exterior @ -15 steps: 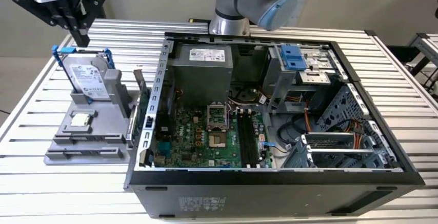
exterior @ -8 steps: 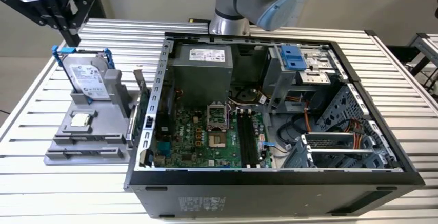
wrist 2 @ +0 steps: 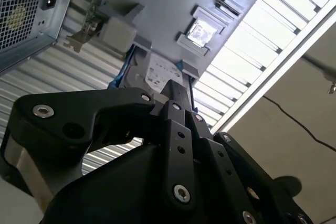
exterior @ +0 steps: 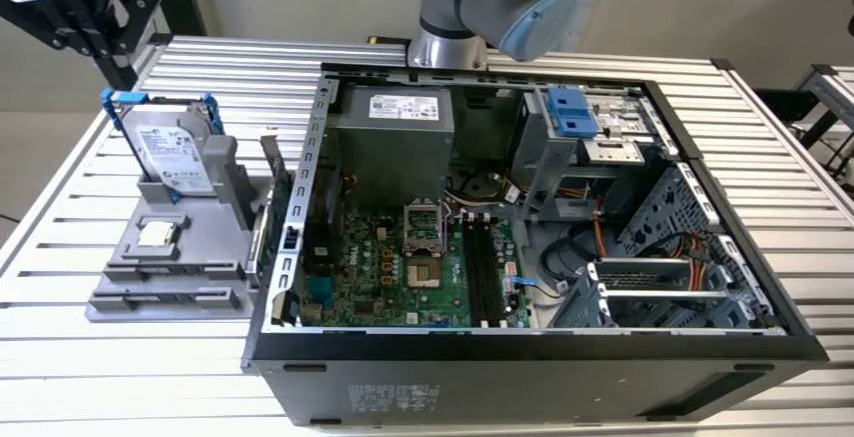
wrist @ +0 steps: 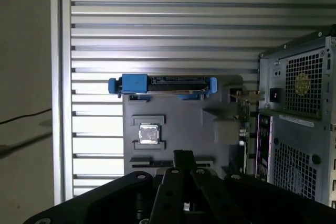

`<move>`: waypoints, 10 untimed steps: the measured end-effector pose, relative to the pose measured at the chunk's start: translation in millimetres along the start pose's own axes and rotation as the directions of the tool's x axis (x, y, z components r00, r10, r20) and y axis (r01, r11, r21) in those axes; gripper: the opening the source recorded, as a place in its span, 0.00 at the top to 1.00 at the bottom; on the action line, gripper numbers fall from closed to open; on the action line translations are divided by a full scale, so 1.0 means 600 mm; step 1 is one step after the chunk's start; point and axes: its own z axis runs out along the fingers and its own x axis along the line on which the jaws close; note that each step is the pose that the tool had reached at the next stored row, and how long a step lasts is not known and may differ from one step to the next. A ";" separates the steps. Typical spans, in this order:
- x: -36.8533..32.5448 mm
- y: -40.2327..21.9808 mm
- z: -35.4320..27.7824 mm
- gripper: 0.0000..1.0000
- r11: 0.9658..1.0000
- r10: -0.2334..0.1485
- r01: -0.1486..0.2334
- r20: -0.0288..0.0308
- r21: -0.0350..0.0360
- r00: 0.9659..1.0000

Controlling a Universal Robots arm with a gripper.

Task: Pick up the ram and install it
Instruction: 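Reach for the ram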

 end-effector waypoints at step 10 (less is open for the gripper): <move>0.016 0.000 0.000 1.00 1.000 -0.005 0.005 0.000 0.000 1.000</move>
